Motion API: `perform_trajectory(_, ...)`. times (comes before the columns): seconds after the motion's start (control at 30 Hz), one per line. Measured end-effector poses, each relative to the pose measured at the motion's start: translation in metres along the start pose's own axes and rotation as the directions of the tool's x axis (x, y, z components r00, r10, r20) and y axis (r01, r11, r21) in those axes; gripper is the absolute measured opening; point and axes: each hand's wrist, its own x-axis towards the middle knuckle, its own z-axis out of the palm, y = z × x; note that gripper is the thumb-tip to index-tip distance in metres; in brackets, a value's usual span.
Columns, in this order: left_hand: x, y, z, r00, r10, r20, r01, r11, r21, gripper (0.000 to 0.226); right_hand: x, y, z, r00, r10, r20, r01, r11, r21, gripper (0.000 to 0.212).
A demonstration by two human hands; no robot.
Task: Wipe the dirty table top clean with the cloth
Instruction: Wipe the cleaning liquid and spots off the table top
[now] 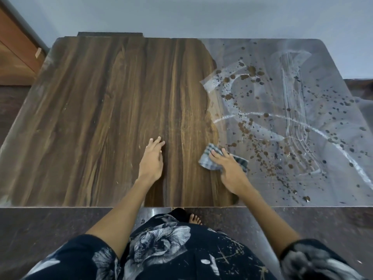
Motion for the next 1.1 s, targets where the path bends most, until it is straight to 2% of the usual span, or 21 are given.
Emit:
perform_trajectory(0.07,0.011,0.007,0.005,0.999,0.027,0.026,-0.027,1.0,0.0,0.038,0.01,-0.025,0.015,0.997,0.066,-0.035,-0.065,0.998,0.017,0.078)
perform_trajectory(0.1,0.017,0.011,0.008,0.998,0.042,0.041,-0.042,0.999,-0.004,0.038,0.007,-0.034,0.024,0.999,0.036,-0.009,-0.036,0.999,0.018,0.082)
perform_trajectory(0.17,0.027,0.017,0.012,0.995,0.075,0.061,-0.074,0.997,-0.013,0.037,-0.015,-0.04,0.038,0.98,-0.112,0.165,0.118,0.993,-0.03,0.084)
perform_trajectory(0.23,0.034,0.021,0.015,0.993,0.097,0.069,-0.096,0.995,-0.016,0.037,-0.047,-0.023,0.039,0.909,-0.239,0.341,0.273,0.96,-0.056,0.077)
perform_trajectory(0.27,0.037,0.023,0.017,0.991,0.109,0.071,-0.108,0.994,-0.016,0.037,-0.062,-0.011,0.031,0.907,-0.23,0.353,0.254,0.967,-0.024,0.07)
perform_trajectory(0.3,0.04,0.025,0.018,0.99,0.122,0.071,-0.121,0.992,-0.016,0.037,-0.077,0.005,0.022,0.919,-0.191,0.345,0.206,0.978,-0.008,0.065)
perform_trajectory(0.37,0.045,0.028,0.019,0.986,0.149,0.077,-0.148,0.989,-0.018,0.037,-0.089,0.029,0.001,0.967,-0.09,0.237,0.087,0.996,0.025,0.061)
perform_trajectory(0.43,0.05,0.03,0.022,0.98,0.175,0.09,-0.174,0.985,-0.024,0.037,-0.072,0.043,-0.019,0.99,0.095,0.104,-0.111,0.981,0.161,0.059)
perform_trajectory(0.47,0.053,0.031,0.023,0.977,0.19,0.099,-0.188,0.982,-0.03,0.037,-0.055,0.046,-0.026,0.977,0.211,0.026,-0.211,0.955,0.208,0.058)
perform_trajectory(0.53,0.056,0.035,0.026,0.974,0.198,0.108,-0.194,0.98,-0.04,0.037,-0.017,0.038,-0.024,0.96,0.26,-0.105,-0.25,0.963,0.098,0.06)
perform_trajectory(0.57,0.057,0.036,0.027,0.976,0.193,0.105,-0.189,0.981,-0.041,0.037,-0.003,0.03,-0.016,0.949,0.268,-0.167,-0.255,0.962,0.097,0.062)
perform_trajectory(0.63,0.055,0.037,0.028,0.978,0.181,0.106,-0.177,0.983,-0.042,0.037,0.001,0.007,0.004,0.968,0.211,-0.137,-0.193,0.973,0.129,0.065)
perform_trajectory(0.7,0.056,0.036,0.028,0.977,0.188,0.101,-0.185,0.982,-0.042,0.036,-0.023,-0.011,0.023,0.999,-0.001,0.039,-0.001,0.999,0.049,0.071)
perform_trajectory(0.73,0.056,0.036,0.028,0.977,0.189,0.098,-0.186,0.982,-0.04,0.036,-0.043,-0.014,0.024,0.985,-0.105,0.137,0.1,0.994,0.047,0.072)
perform_trajectory(0.8,0.056,0.035,0.029,0.979,0.18,0.092,-0.177,0.984,-0.035,0.036,-0.086,0.014,0.014,0.955,-0.19,0.227,0.175,0.981,0.085,0.065)
perform_trajectory(0.87,0.055,0.038,0.031,0.985,0.158,0.075,-0.156,0.987,-0.028,0.035,-0.106,0.047,-0.013,0.971,-0.109,0.213,0.1,0.994,0.054,0.053)
perform_trajectory(0.93,0.054,0.042,0.034,0.989,0.136,0.049,-0.136,0.991,-0.015,0.035,-0.096,0.075,-0.047,0.985,0.072,0.158,-0.093,0.988,0.125,0.046)
perform_trajectory(1.0,0.051,0.046,0.038,0.994,0.108,0.027,-0.107,0.994,-0.007,0.036,-0.061,0.086,-0.067,0.973,0.23,0.002,-0.228,0.965,0.128,0.053)
perform_trajectory(1.03,0.049,0.048,0.04,0.996,0.089,0.018,-0.089,0.996,-0.005,0.036,-0.041,0.082,-0.067,0.968,0.245,-0.051,-0.242,0.968,0.059,0.059)
perform_trajectory(1.07,0.047,0.05,0.041,0.997,0.073,0.007,-0.073,0.997,-0.005,0.037,-0.025,0.074,-0.06,0.959,0.251,-0.133,-0.246,0.968,0.051,0.064)
perform_trajectory(1.1,0.046,0.052,0.043,0.998,0.059,-0.004,-0.059,0.998,-0.007,0.037,-0.014,0.064,-0.049,0.958,0.247,-0.143,-0.238,0.968,0.075,0.067)
